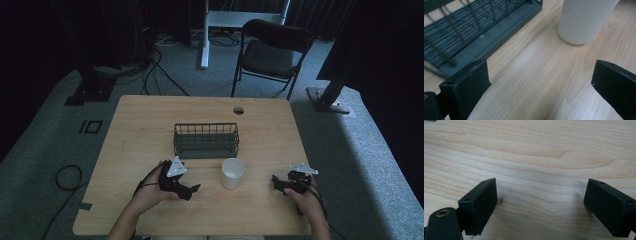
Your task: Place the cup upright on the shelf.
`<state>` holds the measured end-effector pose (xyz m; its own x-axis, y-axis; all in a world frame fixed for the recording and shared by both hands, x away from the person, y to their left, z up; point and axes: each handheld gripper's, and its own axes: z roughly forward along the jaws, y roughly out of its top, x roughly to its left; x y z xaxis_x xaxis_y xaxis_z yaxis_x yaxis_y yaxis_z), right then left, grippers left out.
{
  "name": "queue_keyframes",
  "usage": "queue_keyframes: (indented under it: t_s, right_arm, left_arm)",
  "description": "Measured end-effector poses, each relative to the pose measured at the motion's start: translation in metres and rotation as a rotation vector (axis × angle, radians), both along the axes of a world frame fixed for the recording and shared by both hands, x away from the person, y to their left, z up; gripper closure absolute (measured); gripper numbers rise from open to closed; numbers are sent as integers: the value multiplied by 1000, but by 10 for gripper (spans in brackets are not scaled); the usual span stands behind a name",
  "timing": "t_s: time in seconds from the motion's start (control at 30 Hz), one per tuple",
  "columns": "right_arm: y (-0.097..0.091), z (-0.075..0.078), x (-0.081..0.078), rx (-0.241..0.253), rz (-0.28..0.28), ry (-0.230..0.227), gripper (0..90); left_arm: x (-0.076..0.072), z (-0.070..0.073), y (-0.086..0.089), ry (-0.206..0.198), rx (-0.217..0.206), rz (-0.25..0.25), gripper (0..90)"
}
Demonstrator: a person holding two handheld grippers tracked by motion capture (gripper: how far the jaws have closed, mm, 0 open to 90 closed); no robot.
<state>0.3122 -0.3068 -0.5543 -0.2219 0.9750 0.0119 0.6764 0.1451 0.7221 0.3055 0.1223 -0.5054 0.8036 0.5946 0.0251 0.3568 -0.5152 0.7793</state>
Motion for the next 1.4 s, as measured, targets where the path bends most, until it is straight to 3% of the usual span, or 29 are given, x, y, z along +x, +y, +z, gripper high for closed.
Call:
queue_keyframes:
  t_s: [0.33,0.57,0.73,1.4]
  right_arm:
    - [0,0,0,1,0,0,109]
    - [0,0,0,1,0,0,109]
    - [0,0,0,2,0,-1,109]
    - [0,0,0,0,1,-1,109]
  left_arm:
    - [2,5,-27,-11,-35,-63,19]
    - [5,6,-45,-18,-35,-105,19]
    - [7,6,-54,-4,-53,-114,19]
    - [18,8,-91,-46,-97,-173,19]
